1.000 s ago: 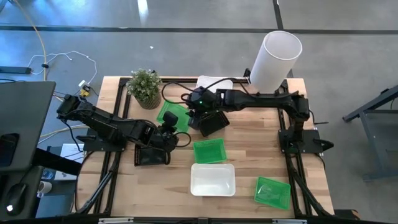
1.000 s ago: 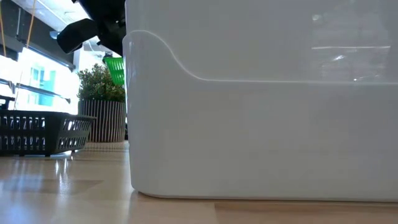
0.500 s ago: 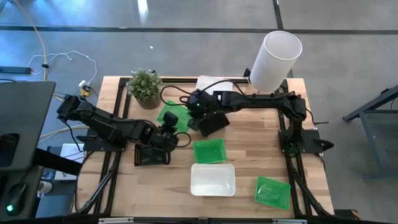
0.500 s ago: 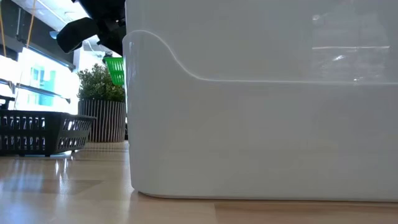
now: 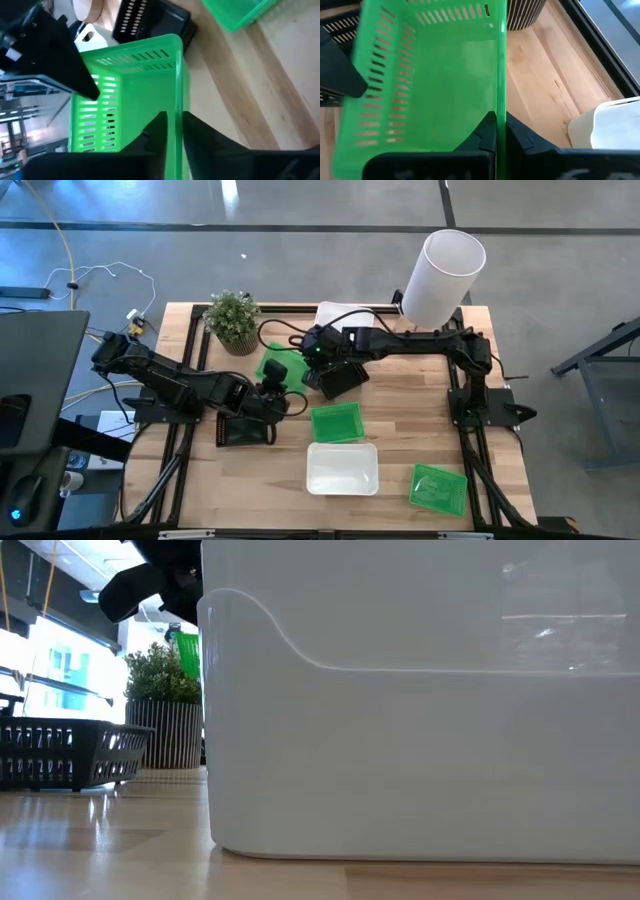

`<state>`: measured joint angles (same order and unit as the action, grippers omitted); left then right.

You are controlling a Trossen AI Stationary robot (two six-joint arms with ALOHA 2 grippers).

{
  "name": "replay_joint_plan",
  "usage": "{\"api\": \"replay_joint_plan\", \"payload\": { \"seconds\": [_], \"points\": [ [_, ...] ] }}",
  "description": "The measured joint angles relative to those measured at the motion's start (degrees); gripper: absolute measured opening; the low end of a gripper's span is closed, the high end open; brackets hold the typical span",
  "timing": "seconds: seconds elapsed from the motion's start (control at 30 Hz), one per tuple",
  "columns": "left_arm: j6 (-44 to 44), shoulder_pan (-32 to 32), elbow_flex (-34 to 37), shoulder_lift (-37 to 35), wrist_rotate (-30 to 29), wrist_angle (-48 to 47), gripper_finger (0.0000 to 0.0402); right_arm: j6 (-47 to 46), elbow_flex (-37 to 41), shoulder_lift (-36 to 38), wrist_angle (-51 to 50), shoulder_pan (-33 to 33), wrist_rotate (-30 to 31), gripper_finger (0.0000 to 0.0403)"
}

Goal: Stack baskets by color
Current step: Stack the top green bin on the middle green bin

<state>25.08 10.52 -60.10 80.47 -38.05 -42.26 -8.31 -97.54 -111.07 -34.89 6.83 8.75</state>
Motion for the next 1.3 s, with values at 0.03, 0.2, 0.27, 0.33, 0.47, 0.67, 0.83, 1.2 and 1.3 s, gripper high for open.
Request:
{"api": "replay_joint_plan", "payload": {
  "seconds": [0.03, 0.2, 0.27, 0.33, 0.47, 0.67, 0.83, 1.2, 1.3],
  "points": [
    [-0.5, 0.0, 0.0, 0.0, 0.9, 0.0, 0.0059, 0.4, 0.0, 0.0, -0.1, 0.0, 0.0, 0.0001],
    [-3.3, 0.0, 0.0, 0.0, 4.0, 0.1, 0.0118, 0.8, 0.0, 0.0, -0.5, 0.3, 0.0, 0.0001],
    [-4.3, 0.0, 0.0, 0.0, 3.8, 0.1, 0.0139, 1.1, 0.0, 0.0, -1.2, 0.6, 0.0, 0.0],
    [-6.1, 0.0, 0.0, 0.0, 1.9, 0.1, 0.0156, 2.0, 0.0, 0.0, -2.1, 1.0, 0.0, 0.0],
    [-8.4, 0.0, 0.0, 0.0, 0.3, -1.4, 0.0171, 3.9, 0.0, 0.0, -4.5, 1.5, 0.0, 0.0],
    [-10.1, 0.0, 0.0, 0.0, 1.4, -1.8, 0.0168, 6.2, 0.0, 2.3, -8.2, 2.2, -0.5, 0.0],
    [-11.5, 0.0, 0.0, -0.8, 1.6, -1.8, 0.0158, 8.2, 0.0, 5.7, -13.0, 2.9, -0.6, 0.0],
    [-17.5, 0.0, 0.0, -5.3, 2.3, -4.4, 0.0154, 20.5, 0.0, 10.6, -24.2, 5.3, -18.6, 0.0],
    [-18.7, 0.0, 0.0, -6.7, 2.9, -4.4, 0.0154, 23.5, 0.0, 10.9, -27.6, 5.4, -20.8, 0.0]
  ]
}}
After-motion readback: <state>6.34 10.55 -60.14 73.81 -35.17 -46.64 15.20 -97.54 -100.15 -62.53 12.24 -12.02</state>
